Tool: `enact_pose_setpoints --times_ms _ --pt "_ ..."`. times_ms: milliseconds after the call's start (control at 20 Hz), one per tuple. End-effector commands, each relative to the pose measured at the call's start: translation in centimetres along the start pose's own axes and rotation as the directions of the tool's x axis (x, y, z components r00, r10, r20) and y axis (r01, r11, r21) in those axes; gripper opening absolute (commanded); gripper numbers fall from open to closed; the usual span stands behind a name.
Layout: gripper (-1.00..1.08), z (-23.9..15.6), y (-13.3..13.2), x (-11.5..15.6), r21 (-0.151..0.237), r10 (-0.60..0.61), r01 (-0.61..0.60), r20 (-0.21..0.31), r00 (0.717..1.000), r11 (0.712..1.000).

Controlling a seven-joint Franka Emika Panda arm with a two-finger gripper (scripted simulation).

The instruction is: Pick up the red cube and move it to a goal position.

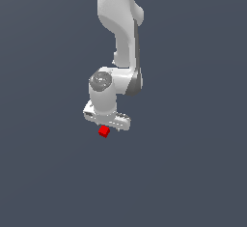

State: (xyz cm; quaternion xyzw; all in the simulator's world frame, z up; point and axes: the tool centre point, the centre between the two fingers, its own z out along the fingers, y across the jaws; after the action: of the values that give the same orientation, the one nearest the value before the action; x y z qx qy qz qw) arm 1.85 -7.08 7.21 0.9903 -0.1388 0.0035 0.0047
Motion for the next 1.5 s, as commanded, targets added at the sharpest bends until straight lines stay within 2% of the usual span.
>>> enact_pose_setpoints --times_ms 0,250,550,600,1450 --pt "1.0 1.8 0.9 0.3 0.002 0.045 -0.045 0.002 0.999 0.999" --pt "1.0 4.3 2.1 0.6 0.005 0.102 -0.102 0.007 0.995 0.995" --pt "1.0 5.3 2.6 0.7 0.006 0.126 -0.126 0.009 0.992 0.992" --pt "-1.0 5.3 2.6 0.7 0.006 0.126 -0.126 0.009 0.992 0.992" --pt "-1.0 4.1 2.3 0.3 0.007 0.125 -0.125 0.009 0.992 0.992"
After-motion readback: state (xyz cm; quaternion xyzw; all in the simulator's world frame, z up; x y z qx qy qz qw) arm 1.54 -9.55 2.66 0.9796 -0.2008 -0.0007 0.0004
